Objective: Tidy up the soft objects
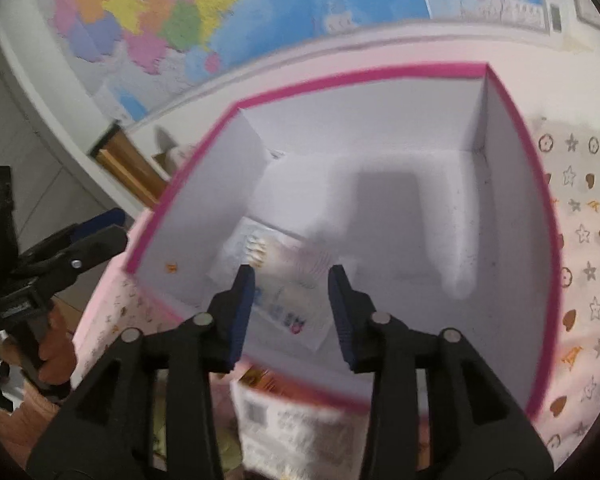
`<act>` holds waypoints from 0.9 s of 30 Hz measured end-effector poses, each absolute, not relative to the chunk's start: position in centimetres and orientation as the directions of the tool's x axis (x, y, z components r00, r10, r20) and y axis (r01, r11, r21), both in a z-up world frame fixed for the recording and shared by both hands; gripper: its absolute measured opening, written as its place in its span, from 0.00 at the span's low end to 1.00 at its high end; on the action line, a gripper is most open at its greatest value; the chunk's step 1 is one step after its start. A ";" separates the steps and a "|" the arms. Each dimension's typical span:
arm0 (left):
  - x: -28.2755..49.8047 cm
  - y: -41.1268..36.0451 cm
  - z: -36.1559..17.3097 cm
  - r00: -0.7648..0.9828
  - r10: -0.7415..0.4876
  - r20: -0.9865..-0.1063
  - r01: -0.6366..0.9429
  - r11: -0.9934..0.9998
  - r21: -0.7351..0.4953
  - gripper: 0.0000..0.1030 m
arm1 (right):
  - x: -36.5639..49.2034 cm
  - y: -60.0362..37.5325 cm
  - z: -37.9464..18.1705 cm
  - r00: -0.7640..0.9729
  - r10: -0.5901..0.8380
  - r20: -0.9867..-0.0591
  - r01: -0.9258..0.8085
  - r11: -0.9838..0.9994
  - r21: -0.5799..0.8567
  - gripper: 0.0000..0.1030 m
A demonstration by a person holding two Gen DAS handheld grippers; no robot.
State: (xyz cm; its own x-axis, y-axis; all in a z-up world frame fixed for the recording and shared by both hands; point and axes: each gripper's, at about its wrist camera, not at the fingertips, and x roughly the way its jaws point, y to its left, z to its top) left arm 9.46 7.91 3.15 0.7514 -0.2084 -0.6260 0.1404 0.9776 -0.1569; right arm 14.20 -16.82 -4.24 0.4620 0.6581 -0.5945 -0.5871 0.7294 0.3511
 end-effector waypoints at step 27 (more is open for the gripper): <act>-3.6 6.0 -5.8 0.584 -0.319 -0.746 0.172 0.947 -0.270 0.73 | 3.0 -13.4 -11.0 0.232 0.706 -0.669 -0.752 0.566 0.337 0.65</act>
